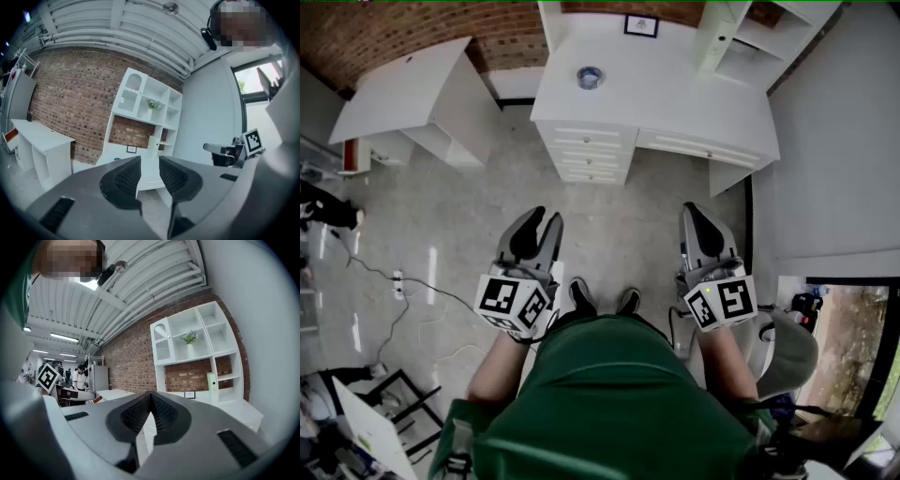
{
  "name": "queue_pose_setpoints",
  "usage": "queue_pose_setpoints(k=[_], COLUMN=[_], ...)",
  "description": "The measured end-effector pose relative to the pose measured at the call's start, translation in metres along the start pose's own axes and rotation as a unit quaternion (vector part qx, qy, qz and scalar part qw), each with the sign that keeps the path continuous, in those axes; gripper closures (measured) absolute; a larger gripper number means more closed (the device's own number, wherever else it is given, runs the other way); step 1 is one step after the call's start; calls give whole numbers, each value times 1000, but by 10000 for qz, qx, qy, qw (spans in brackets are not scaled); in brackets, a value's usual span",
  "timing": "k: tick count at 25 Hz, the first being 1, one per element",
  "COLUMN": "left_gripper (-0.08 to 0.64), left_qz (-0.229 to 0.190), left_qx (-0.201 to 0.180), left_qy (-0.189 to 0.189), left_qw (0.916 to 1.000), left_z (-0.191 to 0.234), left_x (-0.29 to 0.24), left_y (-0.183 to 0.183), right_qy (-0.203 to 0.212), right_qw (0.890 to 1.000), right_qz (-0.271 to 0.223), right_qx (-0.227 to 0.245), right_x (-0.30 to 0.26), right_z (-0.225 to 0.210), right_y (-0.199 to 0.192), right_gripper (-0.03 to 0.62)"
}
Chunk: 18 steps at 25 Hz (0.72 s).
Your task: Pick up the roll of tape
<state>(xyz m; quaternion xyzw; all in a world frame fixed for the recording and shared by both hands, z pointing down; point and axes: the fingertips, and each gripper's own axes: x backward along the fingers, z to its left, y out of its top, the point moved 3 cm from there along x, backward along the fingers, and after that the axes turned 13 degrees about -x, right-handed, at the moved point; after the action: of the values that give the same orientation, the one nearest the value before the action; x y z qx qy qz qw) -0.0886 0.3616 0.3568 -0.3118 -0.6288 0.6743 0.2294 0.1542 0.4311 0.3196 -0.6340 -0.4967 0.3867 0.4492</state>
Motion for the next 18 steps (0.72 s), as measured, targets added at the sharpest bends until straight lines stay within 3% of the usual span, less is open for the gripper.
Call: queue_pose_setpoints(k=[10, 18], left_gripper=[430, 430], left_qz=[-89, -210], left_qx=[-41, 11], left_qy=[-53, 83], left_qw=[9999, 9997], left_z=[-30, -9], left_x=[6, 20], left_y=[5, 7], right_qy=[-5, 28], right_qw=[9999, 9998], right_qz=[-71, -80], right_qx=[115, 201], right_x=[29, 22], right_z=[-8, 9], right_y=[3, 5], right_gripper=[571, 545])
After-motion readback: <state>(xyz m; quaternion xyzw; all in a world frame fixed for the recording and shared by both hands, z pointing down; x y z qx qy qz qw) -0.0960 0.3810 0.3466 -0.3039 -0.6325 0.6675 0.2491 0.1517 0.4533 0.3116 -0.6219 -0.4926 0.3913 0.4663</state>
